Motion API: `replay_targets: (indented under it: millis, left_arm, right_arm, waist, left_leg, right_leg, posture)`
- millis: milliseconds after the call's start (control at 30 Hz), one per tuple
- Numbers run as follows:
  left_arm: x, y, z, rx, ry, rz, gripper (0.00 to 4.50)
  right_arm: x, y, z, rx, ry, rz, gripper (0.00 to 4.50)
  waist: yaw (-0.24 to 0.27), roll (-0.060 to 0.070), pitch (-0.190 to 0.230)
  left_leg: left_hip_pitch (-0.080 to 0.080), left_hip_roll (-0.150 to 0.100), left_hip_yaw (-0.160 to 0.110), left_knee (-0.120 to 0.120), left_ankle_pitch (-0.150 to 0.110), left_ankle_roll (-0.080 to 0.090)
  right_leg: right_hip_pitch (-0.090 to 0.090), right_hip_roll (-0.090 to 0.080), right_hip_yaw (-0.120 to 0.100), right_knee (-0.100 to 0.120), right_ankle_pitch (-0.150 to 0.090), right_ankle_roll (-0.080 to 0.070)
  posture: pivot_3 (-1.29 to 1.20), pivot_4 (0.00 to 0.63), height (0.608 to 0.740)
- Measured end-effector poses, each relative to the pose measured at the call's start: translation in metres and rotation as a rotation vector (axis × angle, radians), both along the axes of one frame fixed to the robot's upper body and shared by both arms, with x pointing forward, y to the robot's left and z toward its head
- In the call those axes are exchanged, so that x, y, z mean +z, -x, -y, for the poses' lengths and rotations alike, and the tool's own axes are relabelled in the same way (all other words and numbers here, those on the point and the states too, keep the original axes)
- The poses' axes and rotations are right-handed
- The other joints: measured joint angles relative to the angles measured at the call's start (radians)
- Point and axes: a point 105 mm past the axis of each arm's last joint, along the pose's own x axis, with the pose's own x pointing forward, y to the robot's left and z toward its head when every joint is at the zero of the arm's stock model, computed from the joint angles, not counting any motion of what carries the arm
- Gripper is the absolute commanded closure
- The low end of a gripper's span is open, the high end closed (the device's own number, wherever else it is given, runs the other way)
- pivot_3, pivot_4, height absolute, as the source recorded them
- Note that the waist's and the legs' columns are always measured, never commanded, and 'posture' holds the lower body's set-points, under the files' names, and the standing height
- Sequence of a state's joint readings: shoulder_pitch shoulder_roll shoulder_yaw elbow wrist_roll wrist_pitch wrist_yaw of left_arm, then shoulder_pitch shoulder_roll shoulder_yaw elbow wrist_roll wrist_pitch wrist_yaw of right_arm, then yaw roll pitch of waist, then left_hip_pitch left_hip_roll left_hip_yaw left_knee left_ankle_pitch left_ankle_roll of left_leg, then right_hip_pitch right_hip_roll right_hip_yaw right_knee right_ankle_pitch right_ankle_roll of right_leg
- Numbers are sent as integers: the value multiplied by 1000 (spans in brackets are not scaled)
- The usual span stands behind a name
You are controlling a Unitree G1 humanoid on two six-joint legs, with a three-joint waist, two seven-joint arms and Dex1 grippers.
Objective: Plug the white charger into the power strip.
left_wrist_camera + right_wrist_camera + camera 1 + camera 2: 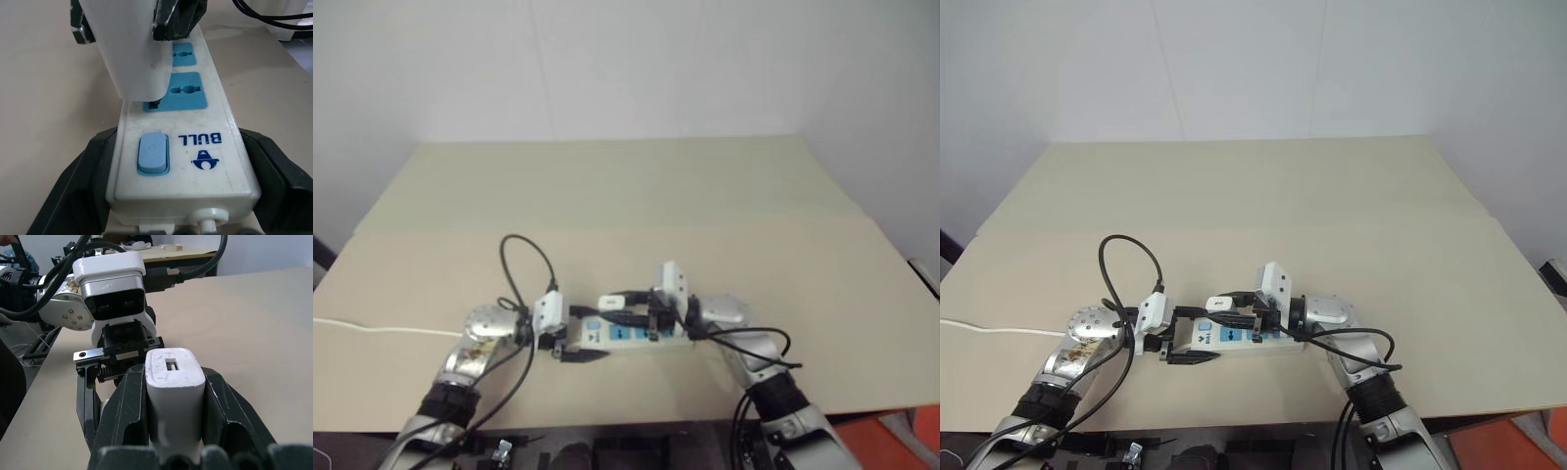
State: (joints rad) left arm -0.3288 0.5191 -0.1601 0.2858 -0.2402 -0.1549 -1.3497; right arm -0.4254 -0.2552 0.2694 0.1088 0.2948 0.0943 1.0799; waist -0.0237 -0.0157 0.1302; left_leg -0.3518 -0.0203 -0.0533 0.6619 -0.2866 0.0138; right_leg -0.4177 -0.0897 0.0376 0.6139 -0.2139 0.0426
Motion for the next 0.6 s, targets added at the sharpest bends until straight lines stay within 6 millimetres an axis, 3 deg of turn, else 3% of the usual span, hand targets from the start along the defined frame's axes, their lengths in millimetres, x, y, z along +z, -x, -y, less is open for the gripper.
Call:
replay_targets:
  millis: [600]
  left_arm:
    - [-6,-2,-2,-9,3,37,1184]
  right_arm:
    - [-13,-2,1,10,23,22,3393]
  waist:
    - [2,1,-1]
  left_leg:
    - [7,0,1,0,0,0]
  right_leg:
    - [7,0,0,-1,0,0]
  posture:
    - [0,150,740]
